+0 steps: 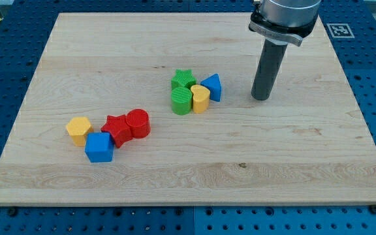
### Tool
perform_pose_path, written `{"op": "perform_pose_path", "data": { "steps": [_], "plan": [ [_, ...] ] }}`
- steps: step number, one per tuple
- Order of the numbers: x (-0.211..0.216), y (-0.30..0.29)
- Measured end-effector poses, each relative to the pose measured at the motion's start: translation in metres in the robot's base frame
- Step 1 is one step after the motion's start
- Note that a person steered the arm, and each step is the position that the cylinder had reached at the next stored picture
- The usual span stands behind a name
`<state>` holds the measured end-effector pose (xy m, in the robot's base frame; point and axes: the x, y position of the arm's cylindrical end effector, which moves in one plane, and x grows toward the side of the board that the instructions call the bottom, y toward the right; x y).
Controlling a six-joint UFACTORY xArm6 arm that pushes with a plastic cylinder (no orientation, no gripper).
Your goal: Move arm towards bottom center
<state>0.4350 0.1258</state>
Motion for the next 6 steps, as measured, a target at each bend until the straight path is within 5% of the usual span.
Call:
{"op": "perform_pose_path", "data": {
  "steps": [6],
  "plan": [
    [0.089,-0.03]
  ]
}}
